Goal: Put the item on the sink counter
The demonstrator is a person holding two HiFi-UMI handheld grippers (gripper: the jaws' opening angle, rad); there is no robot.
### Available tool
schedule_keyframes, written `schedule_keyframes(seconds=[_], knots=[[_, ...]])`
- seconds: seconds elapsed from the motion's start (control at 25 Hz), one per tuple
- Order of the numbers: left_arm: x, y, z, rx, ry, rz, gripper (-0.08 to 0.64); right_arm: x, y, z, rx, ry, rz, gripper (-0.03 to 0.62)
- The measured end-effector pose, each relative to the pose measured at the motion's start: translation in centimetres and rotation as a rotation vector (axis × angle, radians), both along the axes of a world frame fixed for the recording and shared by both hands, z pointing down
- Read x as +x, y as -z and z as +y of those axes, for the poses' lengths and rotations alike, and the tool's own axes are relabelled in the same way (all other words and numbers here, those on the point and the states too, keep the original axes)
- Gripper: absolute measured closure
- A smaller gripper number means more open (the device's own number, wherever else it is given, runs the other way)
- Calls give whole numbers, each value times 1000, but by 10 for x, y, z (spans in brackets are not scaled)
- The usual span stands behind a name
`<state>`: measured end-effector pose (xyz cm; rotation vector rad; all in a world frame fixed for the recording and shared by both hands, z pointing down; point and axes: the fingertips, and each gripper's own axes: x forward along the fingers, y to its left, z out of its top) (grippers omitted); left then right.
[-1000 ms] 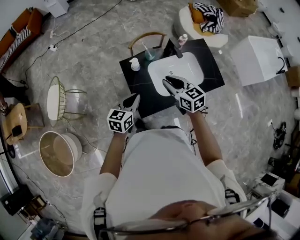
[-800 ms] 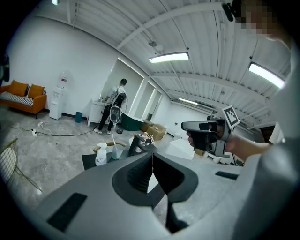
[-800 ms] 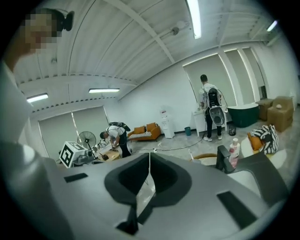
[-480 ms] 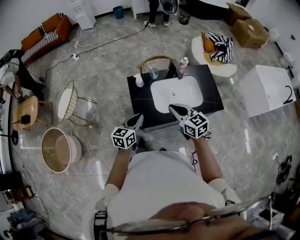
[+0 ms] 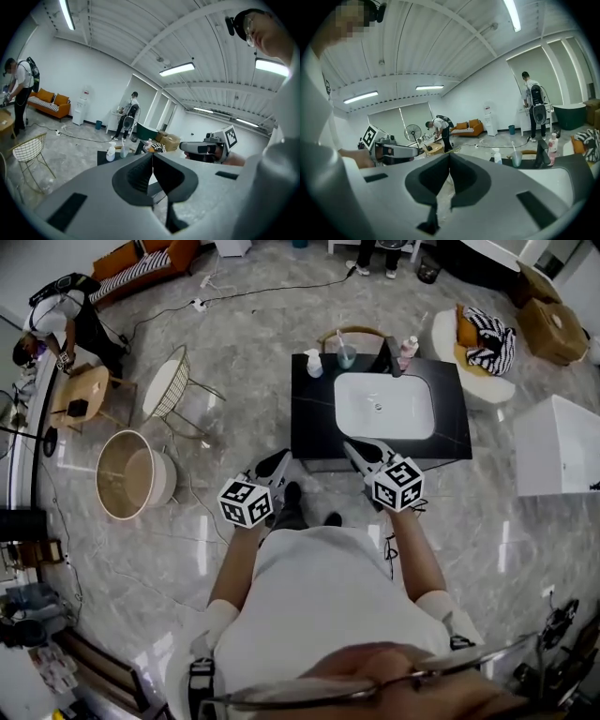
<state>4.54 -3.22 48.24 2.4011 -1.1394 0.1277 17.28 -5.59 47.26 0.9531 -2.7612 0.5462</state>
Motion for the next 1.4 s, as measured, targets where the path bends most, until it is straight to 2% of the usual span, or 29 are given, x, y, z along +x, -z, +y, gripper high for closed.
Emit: schedule_keyframes(seconds=[0.24, 0.4, 0.6, 0.76, 1.04, 1.4], knots=[[-27, 16, 10, 33, 51, 9, 555, -20, 13, -4, 21, -9, -7, 586], [-43, 23, 6, 59, 50, 14, 555, -26, 19, -11, 44, -46, 16, 586], [-65, 27, -2, 95, 55, -37, 555, -32, 31, -17, 60, -100, 2, 586], [-77, 32, -7, 102, 38, -25, 555, -38, 42, -21, 93, -124, -1, 586], [-89, 34, -10, 104, 20, -7, 555, -51, 42, -19, 89, -139, 6, 586], [-92, 28, -9, 94, 25, 28, 555, -46, 44, -13, 83, -170, 3, 586]])
